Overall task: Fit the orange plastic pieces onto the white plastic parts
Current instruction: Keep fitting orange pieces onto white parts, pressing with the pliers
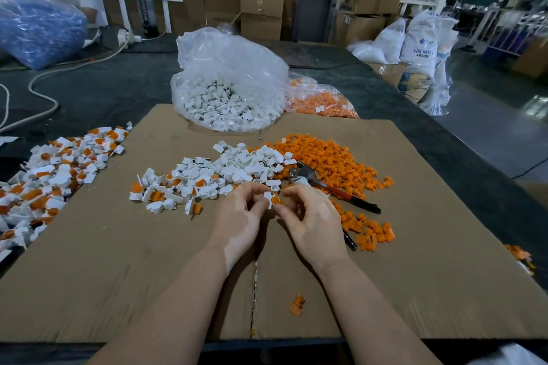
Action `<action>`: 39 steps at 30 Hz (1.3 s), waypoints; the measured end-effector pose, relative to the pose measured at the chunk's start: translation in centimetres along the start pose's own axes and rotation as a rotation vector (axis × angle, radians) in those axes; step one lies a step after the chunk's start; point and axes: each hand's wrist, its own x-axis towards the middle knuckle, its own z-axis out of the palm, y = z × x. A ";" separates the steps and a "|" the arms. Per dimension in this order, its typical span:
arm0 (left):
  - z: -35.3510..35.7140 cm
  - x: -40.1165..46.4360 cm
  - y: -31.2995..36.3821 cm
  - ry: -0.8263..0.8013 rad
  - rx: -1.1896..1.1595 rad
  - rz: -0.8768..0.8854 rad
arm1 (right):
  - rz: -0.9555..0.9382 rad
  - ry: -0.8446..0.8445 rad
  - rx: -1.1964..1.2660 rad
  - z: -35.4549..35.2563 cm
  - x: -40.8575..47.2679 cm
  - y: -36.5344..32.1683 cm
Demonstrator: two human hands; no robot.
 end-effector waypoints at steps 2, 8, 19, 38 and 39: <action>-0.1 0.0 0.0 -0.005 0.015 0.005 | -0.024 -0.011 -0.003 0.0 0.0 0.0; -0.1 0.0 0.0 -0.008 0.040 0.024 | -0.062 -0.032 -0.010 -0.2 0.2 -0.2; 0.0 0.0 0.0 -0.005 0.030 0.012 | -0.079 -0.035 -0.031 -0.2 0.2 -0.2; 1.1 0.7 0.6 0.055 0.000 -0.088 | 0.599 -0.387 -0.604 -3.1 3.0 1.5; 1.0 0.7 0.6 0.053 0.003 -0.090 | 0.600 -0.417 -0.621 -3.2 3.3 1.4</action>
